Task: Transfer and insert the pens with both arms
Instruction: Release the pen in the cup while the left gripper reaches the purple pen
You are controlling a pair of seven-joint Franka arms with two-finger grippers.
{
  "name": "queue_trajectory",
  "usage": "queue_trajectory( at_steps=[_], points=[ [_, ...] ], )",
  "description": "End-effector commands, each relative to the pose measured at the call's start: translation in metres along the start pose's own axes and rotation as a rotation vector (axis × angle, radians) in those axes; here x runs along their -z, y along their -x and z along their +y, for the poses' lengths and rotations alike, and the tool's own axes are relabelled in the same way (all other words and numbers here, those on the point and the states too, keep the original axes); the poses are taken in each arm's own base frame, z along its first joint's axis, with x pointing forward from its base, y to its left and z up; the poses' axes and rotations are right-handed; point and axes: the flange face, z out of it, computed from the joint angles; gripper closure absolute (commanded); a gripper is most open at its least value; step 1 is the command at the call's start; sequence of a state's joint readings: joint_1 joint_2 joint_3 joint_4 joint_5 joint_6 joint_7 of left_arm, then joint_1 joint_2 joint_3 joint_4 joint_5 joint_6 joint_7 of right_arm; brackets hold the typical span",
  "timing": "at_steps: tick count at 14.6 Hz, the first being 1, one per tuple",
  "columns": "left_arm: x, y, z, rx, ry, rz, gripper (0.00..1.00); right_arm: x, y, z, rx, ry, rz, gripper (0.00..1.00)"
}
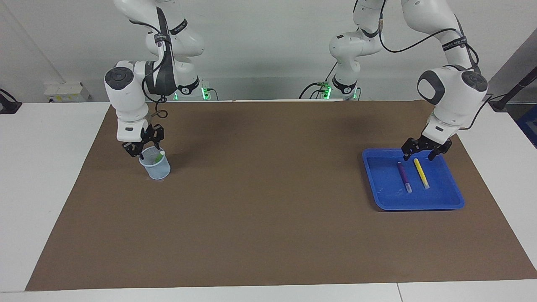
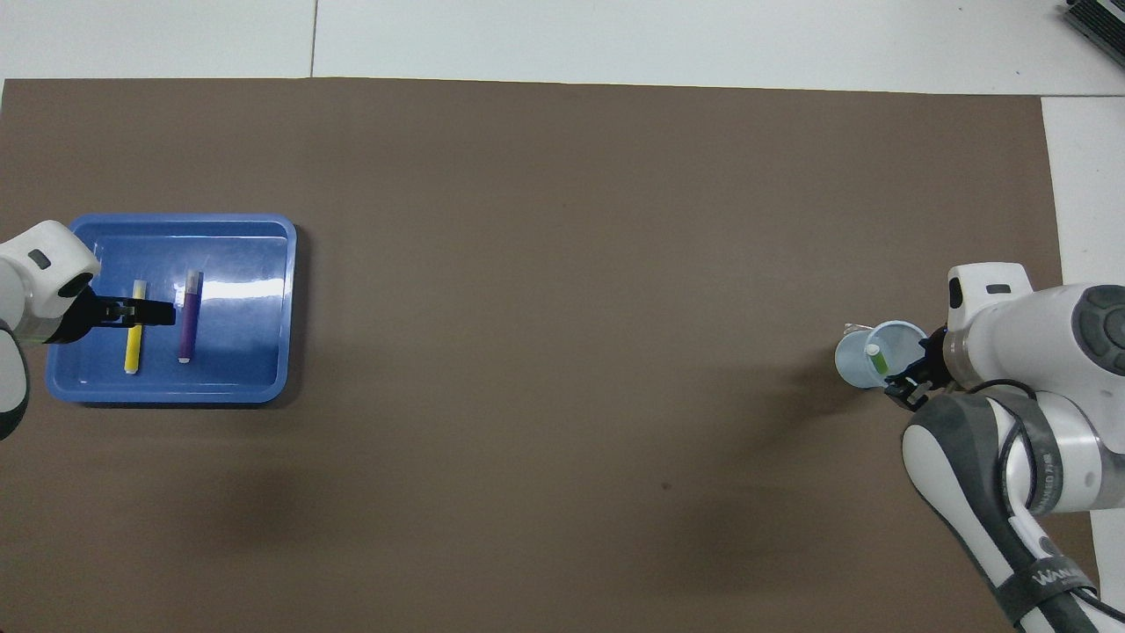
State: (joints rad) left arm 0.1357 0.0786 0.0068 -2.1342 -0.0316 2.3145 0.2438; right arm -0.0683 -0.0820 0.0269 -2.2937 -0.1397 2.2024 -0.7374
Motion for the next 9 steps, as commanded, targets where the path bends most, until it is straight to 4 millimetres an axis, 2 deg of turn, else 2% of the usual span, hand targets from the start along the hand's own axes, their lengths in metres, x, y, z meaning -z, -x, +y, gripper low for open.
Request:
queue_trajectory(
  at_steps=[1, 4, 6, 9],
  points=[
    [-0.032, -0.007, 0.007, -0.015, -0.012, 0.015, 0.03, 0.021, 0.004, -0.001, -0.043, -0.050, 0.007, 0.35],
    [-0.057, -0.012, 0.011, -0.027, -0.013, 0.026, 0.04, 0.055, -0.003, 0.002, -0.047, -0.075, -0.019, 0.36],
    [-0.072, -0.014, 0.016, -0.037, -0.013, 0.029, 0.08, 0.076, -0.008, -0.004, -0.127, -0.141, 0.002, 0.36],
    [-0.081, -0.013, 0.015, -0.035, -0.014, 0.032, 0.13, 0.096, -0.031, -0.034, -0.217, -0.218, 0.053, 0.36]
  ],
)
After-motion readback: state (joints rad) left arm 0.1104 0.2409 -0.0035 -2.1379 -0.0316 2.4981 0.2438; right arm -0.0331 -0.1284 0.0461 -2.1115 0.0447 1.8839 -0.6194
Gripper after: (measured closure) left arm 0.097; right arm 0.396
